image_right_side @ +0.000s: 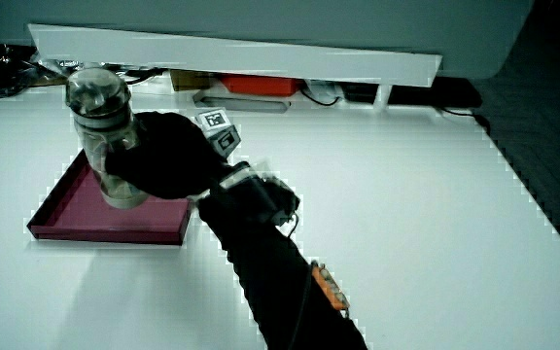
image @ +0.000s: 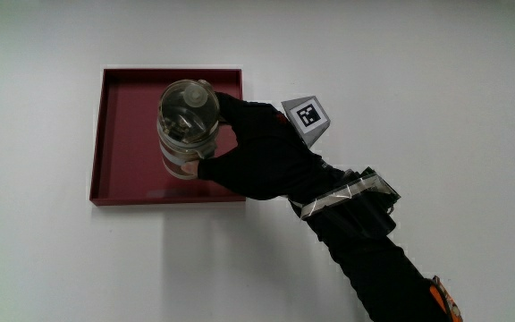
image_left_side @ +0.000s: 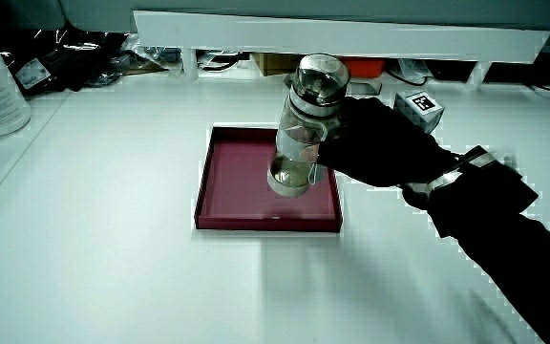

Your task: Place bottle

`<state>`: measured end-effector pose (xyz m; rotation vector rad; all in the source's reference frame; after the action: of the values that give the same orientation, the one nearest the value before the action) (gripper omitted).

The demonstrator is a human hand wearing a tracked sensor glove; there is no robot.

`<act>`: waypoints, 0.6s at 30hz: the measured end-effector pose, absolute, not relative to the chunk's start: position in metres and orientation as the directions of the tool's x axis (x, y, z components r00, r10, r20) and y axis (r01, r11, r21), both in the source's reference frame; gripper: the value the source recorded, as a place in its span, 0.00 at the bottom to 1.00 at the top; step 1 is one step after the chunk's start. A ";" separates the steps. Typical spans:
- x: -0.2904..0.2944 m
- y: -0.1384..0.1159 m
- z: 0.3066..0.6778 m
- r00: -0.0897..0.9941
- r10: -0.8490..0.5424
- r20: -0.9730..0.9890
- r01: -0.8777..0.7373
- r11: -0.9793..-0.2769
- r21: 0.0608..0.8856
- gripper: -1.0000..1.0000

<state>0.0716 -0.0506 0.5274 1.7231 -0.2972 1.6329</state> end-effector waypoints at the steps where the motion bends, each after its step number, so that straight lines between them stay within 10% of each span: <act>1: 0.073 -0.051 0.527 0.163 0.308 0.937 -0.621 -0.706 0.340 0.19; 18: 0.117 -0.071 0.444 0.100 0.202 0.974 -0.645 -0.732 0.218 0.00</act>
<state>0.1170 -0.0714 0.4443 1.7456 -0.4363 1.7035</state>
